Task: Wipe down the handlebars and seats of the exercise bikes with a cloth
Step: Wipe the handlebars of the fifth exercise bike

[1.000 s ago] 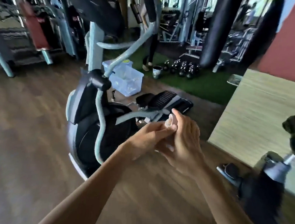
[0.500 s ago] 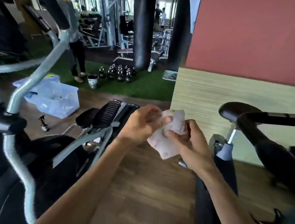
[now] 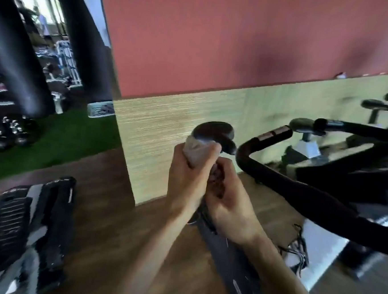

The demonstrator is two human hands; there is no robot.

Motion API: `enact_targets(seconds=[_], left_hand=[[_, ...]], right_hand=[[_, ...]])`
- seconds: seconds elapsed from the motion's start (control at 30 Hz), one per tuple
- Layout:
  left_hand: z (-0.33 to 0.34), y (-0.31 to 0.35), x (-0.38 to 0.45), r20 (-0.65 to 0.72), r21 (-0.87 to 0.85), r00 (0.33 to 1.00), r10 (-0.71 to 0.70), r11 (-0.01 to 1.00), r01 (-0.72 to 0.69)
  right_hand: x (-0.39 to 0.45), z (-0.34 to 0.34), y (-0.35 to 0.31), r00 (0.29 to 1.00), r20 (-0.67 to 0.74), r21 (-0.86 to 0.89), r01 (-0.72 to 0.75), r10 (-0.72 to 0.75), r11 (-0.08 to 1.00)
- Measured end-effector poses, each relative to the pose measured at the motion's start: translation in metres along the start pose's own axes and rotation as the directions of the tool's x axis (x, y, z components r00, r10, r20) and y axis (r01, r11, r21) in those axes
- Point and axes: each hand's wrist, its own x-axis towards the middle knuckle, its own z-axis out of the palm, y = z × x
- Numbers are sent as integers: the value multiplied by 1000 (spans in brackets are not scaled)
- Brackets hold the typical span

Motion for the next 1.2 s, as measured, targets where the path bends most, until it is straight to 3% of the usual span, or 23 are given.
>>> enact_targets(seconds=[0.13, 0.23, 0.37, 0.43, 0.53, 0.6, 0.77, 0.9, 1.0, 1.13, 1.2], left_hand=[[7, 6, 32, 151, -116, 988, 42, 993, -24], [30, 13, 43, 350, -136, 932, 92, 990, -47], [78, 37, 19, 598, -147, 767, 235, 972, -183], [105, 55, -7, 717, -197, 649, 255, 967, -162], [154, 81, -54, 778, -189, 535, 329, 935, -300], [188, 88, -85, 784, -186, 497, 372, 904, -384], [227, 71, -128, 589, -238, 518, 620, 746, -623], [211, 40, -131, 523, -144, 431, 735, 575, -805], [202, 31, -130, 570, -126, 418, 707, 578, -806], [232, 70, -128, 617, -143, 440, 652, 643, -753], [246, 88, -128, 657, -140, 413, 631, 641, -755]], right_hand=[[-9, -2, -21, 979, -203, -320, -65, -1, 945], [-31, -22, -47, 894, -441, -442, -136, -83, 887], [-77, -75, -86, 666, -657, -637, -240, -353, 732], [-101, -107, -102, 582, -695, -679, -339, -422, 652], [-128, -156, -122, 489, -752, -657, -498, -441, 567], [-139, -187, -134, 488, -801, -594, -572, -347, 565], [-140, -231, -152, 641, -764, -573, -628, -66, 526], [-122, -231, -159, 705, -707, -619, -657, 59, 431], [-120, -232, -158, 703, -707, -613, -662, 73, 432], [-117, -236, -158, 696, -713, -600, -669, 85, 439], [-112, -238, -164, 645, -761, -552, -702, 73, 451]])
